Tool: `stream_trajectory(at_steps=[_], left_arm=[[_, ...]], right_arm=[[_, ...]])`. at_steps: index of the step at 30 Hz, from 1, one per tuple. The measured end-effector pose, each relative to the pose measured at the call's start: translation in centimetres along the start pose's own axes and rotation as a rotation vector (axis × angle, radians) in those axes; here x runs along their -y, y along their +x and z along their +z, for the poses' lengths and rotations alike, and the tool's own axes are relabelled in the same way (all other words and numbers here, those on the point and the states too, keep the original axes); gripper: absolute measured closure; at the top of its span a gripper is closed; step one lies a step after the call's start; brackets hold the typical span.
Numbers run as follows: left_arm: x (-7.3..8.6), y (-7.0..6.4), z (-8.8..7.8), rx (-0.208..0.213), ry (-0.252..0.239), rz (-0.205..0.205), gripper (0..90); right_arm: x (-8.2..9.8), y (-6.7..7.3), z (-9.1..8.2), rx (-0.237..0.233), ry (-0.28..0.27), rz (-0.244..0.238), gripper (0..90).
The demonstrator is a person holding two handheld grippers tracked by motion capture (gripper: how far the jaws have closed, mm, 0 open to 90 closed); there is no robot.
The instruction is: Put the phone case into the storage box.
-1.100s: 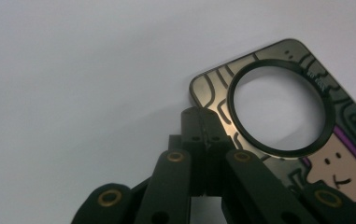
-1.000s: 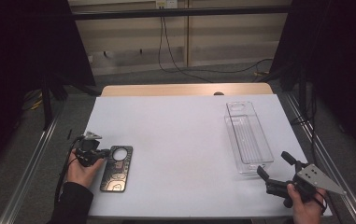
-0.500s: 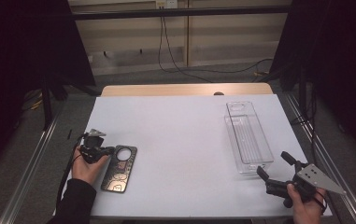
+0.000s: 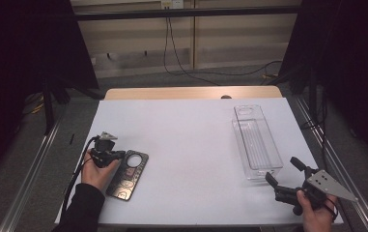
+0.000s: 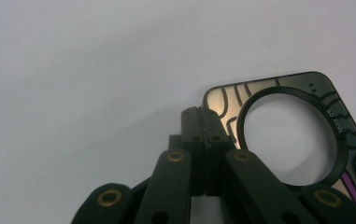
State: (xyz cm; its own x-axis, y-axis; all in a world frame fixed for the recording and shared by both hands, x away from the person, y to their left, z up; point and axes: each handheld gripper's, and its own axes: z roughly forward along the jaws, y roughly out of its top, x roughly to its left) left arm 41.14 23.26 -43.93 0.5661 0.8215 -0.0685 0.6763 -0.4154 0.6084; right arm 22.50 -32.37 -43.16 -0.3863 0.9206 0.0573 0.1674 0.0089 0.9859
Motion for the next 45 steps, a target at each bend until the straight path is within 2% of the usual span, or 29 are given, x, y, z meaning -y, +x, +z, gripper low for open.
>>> stream_trajectory(at_steps=[3, 7, 8, 11, 12, 15, 16, 17, 18, 19, 20, 23, 24, 26, 27, 28, 30, 32, 36, 41, 44, 45], left_arm=[[-0.3, -0.7, 0.3, -0.009, 0.015, 0.040, 90.0], [-0.7, -1.6, 0.7, 0.006, 0.008, 0.061, 90.0], [-0.8, -1.7, 0.8, 0.020, 0.000, 0.051, 90.0], [-0.8, -1.7, 0.9, 0.017, 0.006, 0.059, 90.0], [-0.8, -1.7, 0.9, 0.025, 0.001, 0.048, 90.0], [-0.8, -1.5, 0.7, 0.031, -0.011, 0.059, 90.0], [-0.8, -1.6, 0.7, 0.036, -0.017, 0.046, 90.0], [-0.8, -1.5, 0.6, 0.025, -0.022, 0.057, 90.0], [-0.7, -1.3, 0.4, 0.025, -0.039, 0.037, 90.0], [-0.7, -1.3, 0.3, 0.032, -0.052, 0.000, 89.0], [-0.7, -1.0, 0.0, 0.013, -0.064, 0.003, 88.3], [-0.8, -0.6, -1.0, 0.013, -0.112, -0.012, 86.5], [-0.8, -0.5, -1.3, 0.004, -0.127, -0.006, 85.2], [-0.8, -0.5, -1.9, 0.014, -0.162, 0.001, 82.4], [-0.7, -0.6, -2.0, 0.010, -0.173, 0.000, 80.5], [-0.7, -0.6, -2.2, 0.005, -0.183, 0.016, 77.0], [-0.7, -0.7, -2.7, 0.035, -0.211, 0.020, 70.0], [-0.6, -0.9, -3.1, 0.013, -0.219, 0.048, 63.8], [-0.5, -1.2, -3.6, 0.010, -0.239, 0.057, 48.2], [-0.2, -1.4, -4.0, -0.010, -0.252, 0.027, 32.2], [0.2, -1.1, -4.1, -0.060, -0.236, 0.026, 17.9], [0.4, -1.0, -4.2, -0.060, -0.235, 0.023, 14.7]], right_arm=[[0.0, 0.0, 0.0, -0.001, 0.000, 0.002, 0.0], [0.0, 0.0, -0.1, -0.002, 0.002, 0.002, 0.0], [0.0, 0.0, -0.1, -0.001, 0.001, 0.004, 0.0], [0.0, 0.0, -0.1, -0.001, 0.001, 0.004, 0.0], [0.0, 0.0, -0.1, -0.001, 0.001, 0.003, 0.0], [0.0, 0.0, -0.1, -0.001, 0.001, 0.002, 0.0], [0.0, 0.0, -0.1, -0.001, 0.001, 0.002, 0.0], [0.0, 0.0, -0.1, -0.002, 0.001, 0.001, 0.0], [0.0, 0.0, -0.1, -0.002, 0.001, 0.003, 0.0], [0.0, 0.0, -0.1, -0.003, 0.001, 0.001, 0.0], [0.0, 0.0, -0.1, -0.003, 0.001, 0.003, 0.0], [0.0, 0.0, -0.1, -0.002, 0.000, 0.004, 0.0], [0.0, -0.1, -0.1, -0.002, -0.001, 0.004, 0.0], [0.0, -0.1, -0.2, -0.002, -0.001, 0.004, 0.0], [0.0, 0.0, -0.2, -0.003, 0.000, 0.004, 0.0], [0.0, 0.0, -0.2, -0.004, 0.000, 0.004, 0.0], [0.0, 0.0, -0.2, -0.004, -0.001, 0.003, 0.0], [0.0, 0.0, -0.2, -0.004, -0.001, 0.005, 0.0], [0.0, 0.0, -0.2, -0.006, -0.001, 0.006, 0.0], [0.0, 0.0, -0.2, -0.010, -0.001, 0.004, 0.0], [0.0, 0.0, -0.2, -0.011, 0.000, 0.003, 0.0], [0.0, 0.0, -0.2, -0.012, -0.001, 0.003, 0.0]])
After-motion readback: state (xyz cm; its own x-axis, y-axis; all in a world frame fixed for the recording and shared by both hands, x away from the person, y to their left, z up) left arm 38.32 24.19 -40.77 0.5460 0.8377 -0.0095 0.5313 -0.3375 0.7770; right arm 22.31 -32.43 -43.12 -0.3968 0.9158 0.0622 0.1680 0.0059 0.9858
